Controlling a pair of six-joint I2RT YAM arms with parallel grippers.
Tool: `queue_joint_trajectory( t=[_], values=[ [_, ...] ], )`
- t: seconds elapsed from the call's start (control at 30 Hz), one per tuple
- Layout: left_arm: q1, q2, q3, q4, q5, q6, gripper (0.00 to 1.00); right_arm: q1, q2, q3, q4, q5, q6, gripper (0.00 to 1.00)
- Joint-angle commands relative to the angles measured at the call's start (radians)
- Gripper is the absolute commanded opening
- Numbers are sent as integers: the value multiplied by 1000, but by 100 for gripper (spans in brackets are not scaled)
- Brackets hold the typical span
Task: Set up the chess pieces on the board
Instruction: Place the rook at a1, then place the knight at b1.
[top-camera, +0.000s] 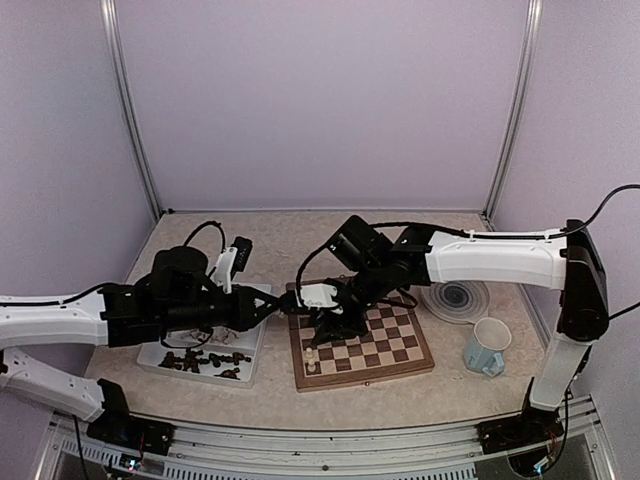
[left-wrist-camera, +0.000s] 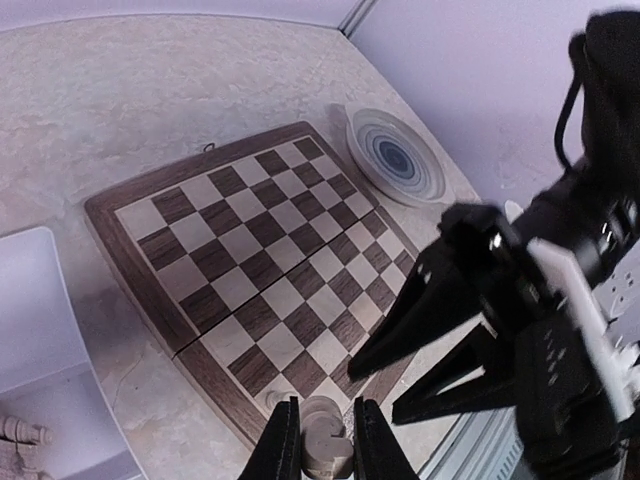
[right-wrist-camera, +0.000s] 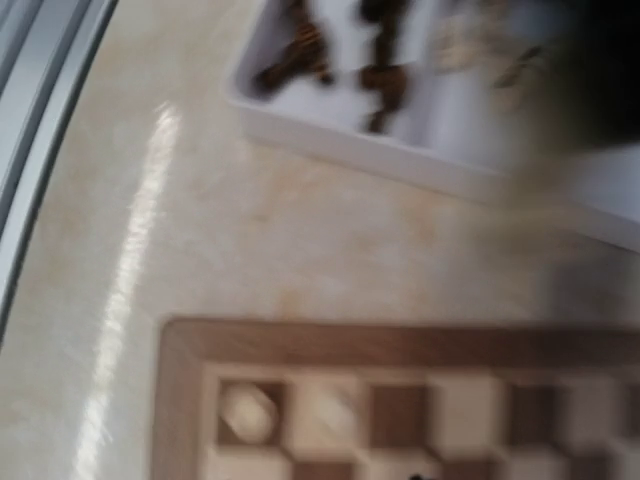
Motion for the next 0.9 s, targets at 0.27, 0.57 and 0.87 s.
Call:
queue_joint_trajectory(
  t=[0.27, 0.57, 0.87],
  values=[
    [-291, 535, 565, -486, -259, 304, 0, -676, -350, -421, 159, -201, -6, 38],
    [-317, 729, 694, -578, -269, 365, 0, -780, -436, -545, 286, -235, 57, 39],
    [-304, 795, 693, -547, -234, 371, 0, -780, -390, -535, 266, -277, 48, 39]
  ],
)
